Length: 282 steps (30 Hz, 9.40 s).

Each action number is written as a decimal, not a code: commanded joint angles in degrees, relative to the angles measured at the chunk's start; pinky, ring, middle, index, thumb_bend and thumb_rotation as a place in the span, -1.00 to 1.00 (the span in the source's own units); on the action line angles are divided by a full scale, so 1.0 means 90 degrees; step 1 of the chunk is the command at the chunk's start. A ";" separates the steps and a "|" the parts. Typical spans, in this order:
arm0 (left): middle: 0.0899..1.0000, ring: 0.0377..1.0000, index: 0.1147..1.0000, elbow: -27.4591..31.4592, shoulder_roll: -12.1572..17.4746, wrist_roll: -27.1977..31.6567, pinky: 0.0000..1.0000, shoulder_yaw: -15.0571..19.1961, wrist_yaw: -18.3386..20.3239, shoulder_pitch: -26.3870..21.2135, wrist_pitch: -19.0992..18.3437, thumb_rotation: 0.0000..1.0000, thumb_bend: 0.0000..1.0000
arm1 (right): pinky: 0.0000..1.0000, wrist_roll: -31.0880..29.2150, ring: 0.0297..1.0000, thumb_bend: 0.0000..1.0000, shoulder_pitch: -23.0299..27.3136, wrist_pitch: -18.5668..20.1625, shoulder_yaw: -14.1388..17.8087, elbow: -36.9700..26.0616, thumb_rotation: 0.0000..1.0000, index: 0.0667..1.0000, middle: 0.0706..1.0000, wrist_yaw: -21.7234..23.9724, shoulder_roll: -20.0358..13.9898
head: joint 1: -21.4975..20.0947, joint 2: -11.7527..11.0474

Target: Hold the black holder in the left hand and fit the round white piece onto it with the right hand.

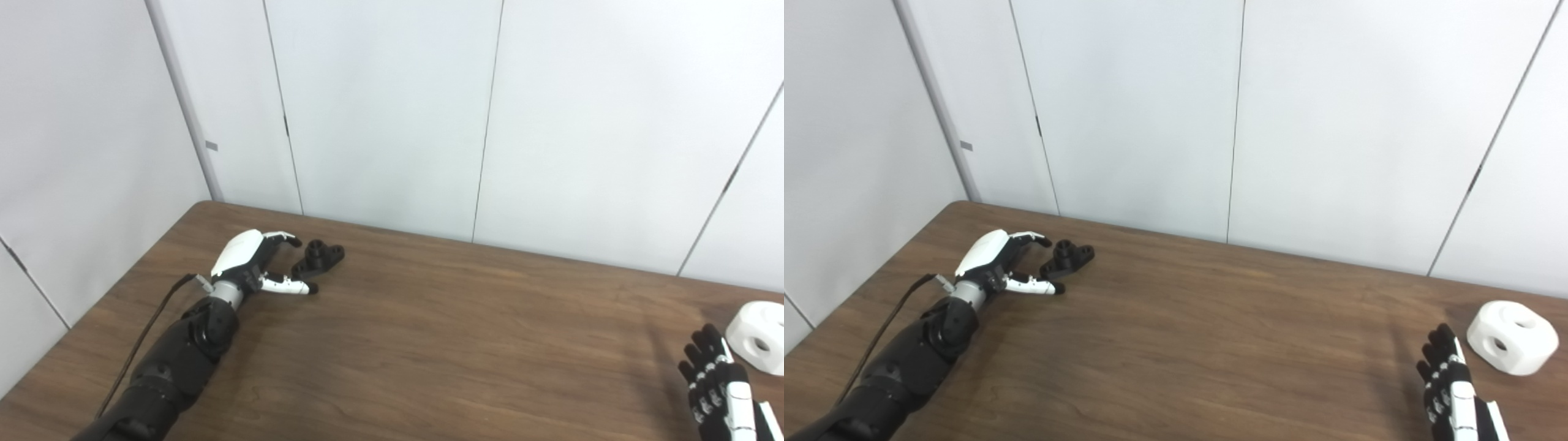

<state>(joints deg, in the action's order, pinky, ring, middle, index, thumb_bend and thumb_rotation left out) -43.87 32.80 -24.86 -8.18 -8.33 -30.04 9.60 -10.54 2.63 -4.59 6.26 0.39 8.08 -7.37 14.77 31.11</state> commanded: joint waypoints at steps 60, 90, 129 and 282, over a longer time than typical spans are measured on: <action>0.45 0.89 -0.17 -0.0723 -0.0154 -0.0534 1.00 -0.0975 -0.1061 -0.0339 0.1175 -0.90 0.05 | 1.00 -0.0091 1.00 -0.36 -0.0188 -0.0192 -0.0048 0.0076 1.00 1.00 1.00 0.0005 0.0169 | -0.0077 0.0128; 0.76 1.00 -0.17 0.2427 -0.0394 -0.0166 1.00 -0.0844 0.0942 0.0941 0.0562 -0.90 0.05 | 1.00 0.0106 1.00 -0.28 -0.0182 -0.0082 -0.0080 -0.0003 1.00 1.00 1.00 -0.0148 0.0222 | -0.0423 0.0281; 0.72 1.00 -0.17 0.3680 -0.0961 0.0036 1.00 -0.1246 0.2041 0.1533 0.1113 -0.89 0.05 | 0.95 0.0452 0.98 -0.07 -0.0160 -0.0103 -0.0225 -0.0057 0.94 0.97 0.98 -0.0350 0.0486 | -0.1491 0.0681; 0.65 1.00 -0.17 0.3242 -0.0776 0.0514 1.00 -0.0676 0.2660 0.1592 0.1572 -0.92 0.04 | 0.42 0.2558 0.85 1.00 0.2104 0.1693 0.0260 0.1215 -0.19 0.81 0.97 -0.0659 -0.2772 | -0.5154 -0.0120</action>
<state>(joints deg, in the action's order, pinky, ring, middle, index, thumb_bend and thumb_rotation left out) -14.73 24.33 -20.01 -14.79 15.06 -15.79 24.71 10.62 19.47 11.92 8.33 12.66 4.12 -29.49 -31.56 29.97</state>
